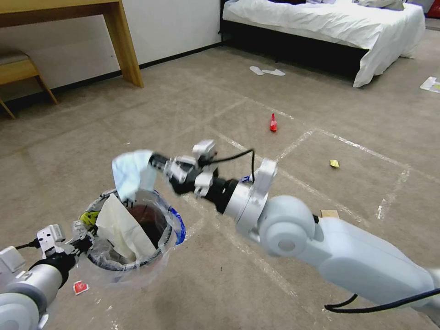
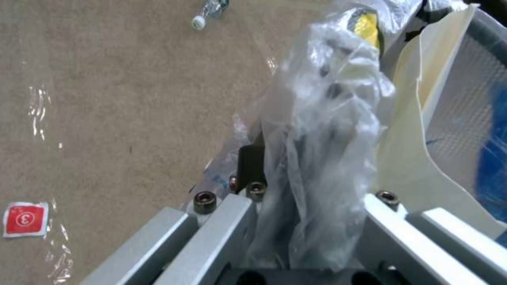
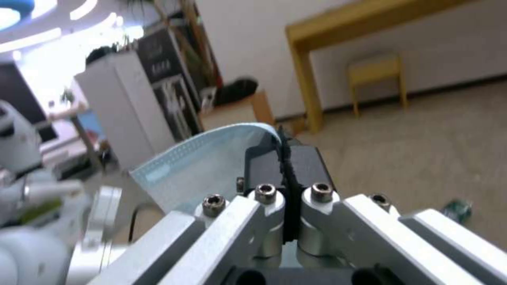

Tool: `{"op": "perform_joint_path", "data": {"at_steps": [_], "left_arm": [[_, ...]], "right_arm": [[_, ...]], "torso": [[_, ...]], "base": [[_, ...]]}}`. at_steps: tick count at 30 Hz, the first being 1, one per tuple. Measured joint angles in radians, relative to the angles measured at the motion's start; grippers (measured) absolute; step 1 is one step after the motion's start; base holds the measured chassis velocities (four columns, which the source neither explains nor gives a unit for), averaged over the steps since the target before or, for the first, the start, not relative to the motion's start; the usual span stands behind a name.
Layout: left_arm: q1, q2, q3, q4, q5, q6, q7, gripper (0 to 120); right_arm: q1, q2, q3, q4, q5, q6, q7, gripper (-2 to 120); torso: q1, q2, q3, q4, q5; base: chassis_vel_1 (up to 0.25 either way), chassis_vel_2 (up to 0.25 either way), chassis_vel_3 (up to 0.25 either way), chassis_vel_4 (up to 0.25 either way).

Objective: Pick up the trash bin and place the garbage on the floor into it.

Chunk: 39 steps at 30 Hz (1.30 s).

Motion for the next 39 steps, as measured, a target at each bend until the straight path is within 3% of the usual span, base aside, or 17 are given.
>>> {"op": "perform_joint_path", "data": {"at_steps": [10,30,39], "left_arm": [[0.004,0.012,-0.01,-0.001,-0.017,0.0,-0.002,1],[0.023,0.016,-0.019,-0.031,-0.032,-0.001,-0.006,1],[0.032,-0.002,-0.02,-0.047,-0.032,-0.001,-0.008,1]], "right_arm": [[0.013,0.02,-0.111,-0.023,-0.051,-0.03,0.043,0],[-0.068,-0.009,-0.092,0.0,-0.095,-0.046,0.056,0],[-0.082,-0.021,-0.097,-0.001,-0.112,-0.053,0.057,0]], "torso": [[0.0,0.0,0.0,0.0001,0.0],[0.0,0.0,0.0,0.0,0.0001],[0.0,0.0,0.0,0.0,0.0]], "base": [[0.0,0.0,0.0,0.0],[0.0,0.0,0.0,0.0],[0.0,0.0,0.0,0.0]]}}
